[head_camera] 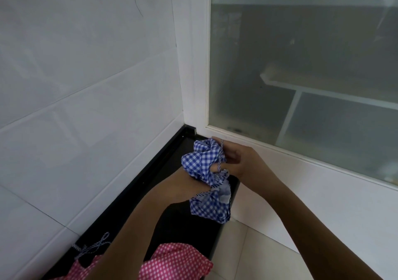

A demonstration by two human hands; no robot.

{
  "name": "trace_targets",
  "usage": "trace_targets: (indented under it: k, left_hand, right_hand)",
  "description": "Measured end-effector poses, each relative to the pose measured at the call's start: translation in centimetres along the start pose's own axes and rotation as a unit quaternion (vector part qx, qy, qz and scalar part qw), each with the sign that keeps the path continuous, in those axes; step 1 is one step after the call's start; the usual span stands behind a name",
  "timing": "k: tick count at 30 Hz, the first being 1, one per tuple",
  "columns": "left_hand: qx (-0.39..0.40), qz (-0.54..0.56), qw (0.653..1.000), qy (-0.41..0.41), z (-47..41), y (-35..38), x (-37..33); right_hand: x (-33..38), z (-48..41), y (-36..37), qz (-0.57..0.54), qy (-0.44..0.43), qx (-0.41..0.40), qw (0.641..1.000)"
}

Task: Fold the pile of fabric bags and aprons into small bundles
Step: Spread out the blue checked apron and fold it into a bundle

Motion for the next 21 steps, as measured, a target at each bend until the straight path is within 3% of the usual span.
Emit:
trace_targets:
  k: [5,8,13,18,21]
  left_hand:
    - [-0.030,0.007,0.998,0.048,0.7,-0.1,-0.5]
    - [-0.059,0.084,0.991,0.088,0.7,0.0,-0.7]
    - [-0.242,0.190,0.946,0.106,-0.1,1.3,0.1]
    - [-0.229,0.164,0.950,0.137,-0.1,0.0,0.7]
    - [-0.191,0.119,0.962,0.155,0.0,-0.2,0.5]
  right_hand:
    - [0.0,0.0,0.2,0.009,-0.034,-0.063,0.997]
    - [0.0,0.0,0.1,-0.008,-0.052,-0.098,0.994]
    - [-0.5,-0.1,0.5,-0.032,-0.051,-0.114,0.992]
    - [-0.2,0.6,0.1,-0.127,-0.036,-0.060,0.989]
    - [0.0,1.2,1.0,-0.134,-0.057,-0.107,0.984]
Point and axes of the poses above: each hand's wrist, its own z-axis away from the middle knuckle, its own y-axis out of the palm, x = y × z, the point moved 1 cm from there along -z, towards the middle knuckle, and after that the axes turned 4 degrees about -z, right-handed, at the moved point
